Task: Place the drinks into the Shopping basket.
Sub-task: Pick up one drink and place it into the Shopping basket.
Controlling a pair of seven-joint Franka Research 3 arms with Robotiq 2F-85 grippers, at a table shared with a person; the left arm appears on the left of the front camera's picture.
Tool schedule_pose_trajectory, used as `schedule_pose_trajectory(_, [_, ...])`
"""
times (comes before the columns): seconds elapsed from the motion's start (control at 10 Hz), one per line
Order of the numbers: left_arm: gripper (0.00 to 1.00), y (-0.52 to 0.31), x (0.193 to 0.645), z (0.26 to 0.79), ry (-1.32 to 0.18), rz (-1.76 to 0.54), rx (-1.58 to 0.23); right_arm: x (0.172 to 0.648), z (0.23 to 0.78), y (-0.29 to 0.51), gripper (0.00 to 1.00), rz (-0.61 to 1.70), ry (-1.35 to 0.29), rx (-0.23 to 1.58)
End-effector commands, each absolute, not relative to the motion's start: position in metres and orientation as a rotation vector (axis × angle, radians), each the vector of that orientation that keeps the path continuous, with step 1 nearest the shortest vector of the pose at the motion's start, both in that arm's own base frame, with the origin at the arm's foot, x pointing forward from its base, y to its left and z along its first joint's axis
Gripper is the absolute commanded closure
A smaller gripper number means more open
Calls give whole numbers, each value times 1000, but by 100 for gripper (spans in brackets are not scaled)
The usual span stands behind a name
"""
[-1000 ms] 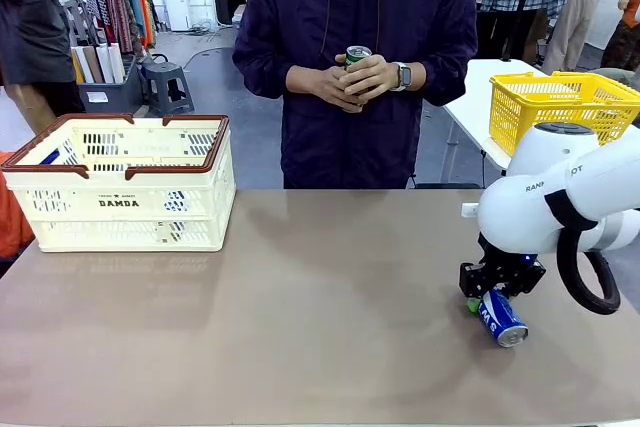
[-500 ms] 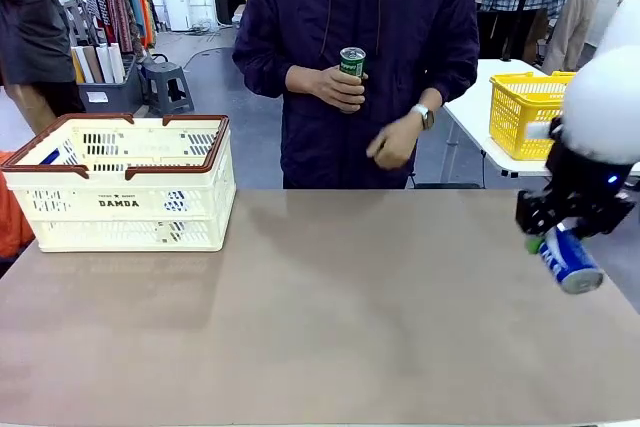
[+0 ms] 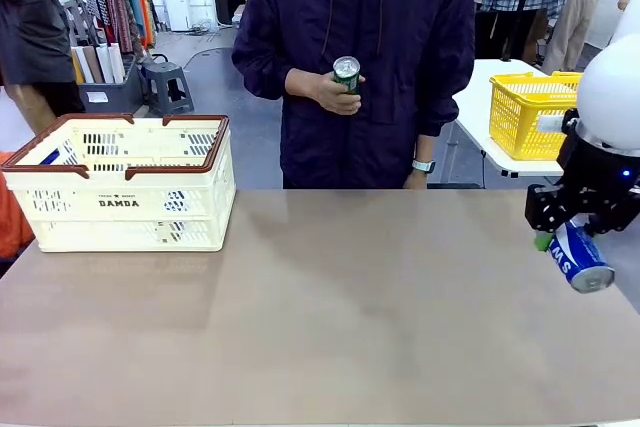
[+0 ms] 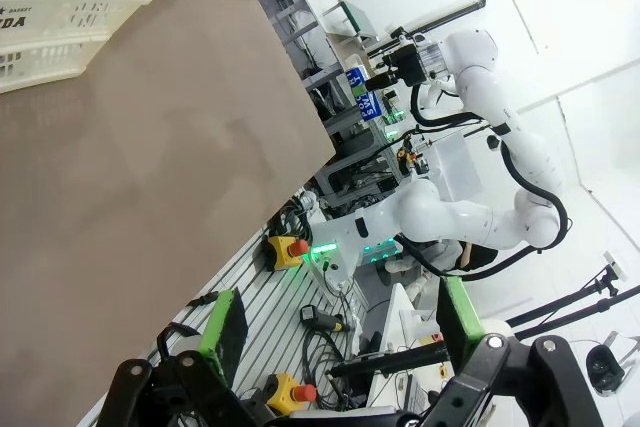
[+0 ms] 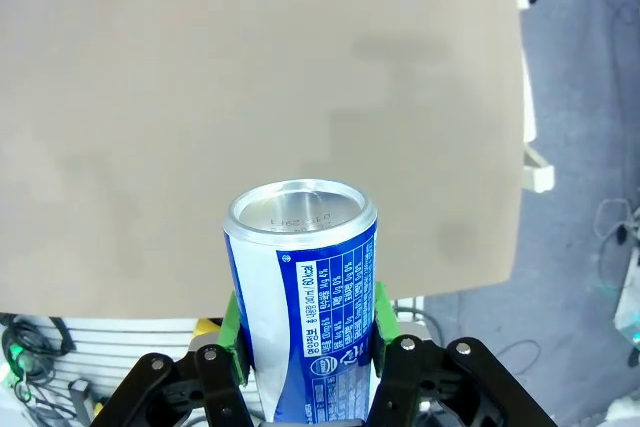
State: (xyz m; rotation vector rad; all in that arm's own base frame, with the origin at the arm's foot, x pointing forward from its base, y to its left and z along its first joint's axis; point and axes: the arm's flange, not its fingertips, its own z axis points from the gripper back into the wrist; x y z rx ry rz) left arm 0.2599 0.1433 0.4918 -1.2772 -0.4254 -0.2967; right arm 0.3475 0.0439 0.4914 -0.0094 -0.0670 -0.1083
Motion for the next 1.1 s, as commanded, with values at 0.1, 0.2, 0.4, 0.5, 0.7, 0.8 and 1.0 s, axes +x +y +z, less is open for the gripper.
schedule_pose_trajectory(0.1, [0, 144, 259, 495, -430, -289, -1293, 362, 516, 108, 100, -171, -153, -7])
schedule_pose_trajectory(0.2, [0, 144, 259, 495, -430, -289, -1293, 375, 522, 154, 100, -161, -174, 41])
schedule_pose_trajectory(0.4, [0, 144, 259, 495, -430, -289, -1293, 405, 512, 238, 100, -75, -132, 104])
schedule_pose_trajectory(0.5, [0, 144, 259, 495, -430, -289, -1293, 421, 501, 271, 100, -69, -101, 117])
schedule_pose_trajectory(0.7, [0, 144, 259, 495, -430, -289, -1293, 424, 496, 258, 100, -75, -111, 105])
schedule_pose_trajectory(0.8, [0, 144, 259, 495, -430, -289, -1293, 401, 508, 186, 100, -148, -95, 111])
schedule_pose_trajectory(1.0, [0, 144, 259, 495, -430, -289, -1293, 339, 518, 73, 100, -263, -62, 125])
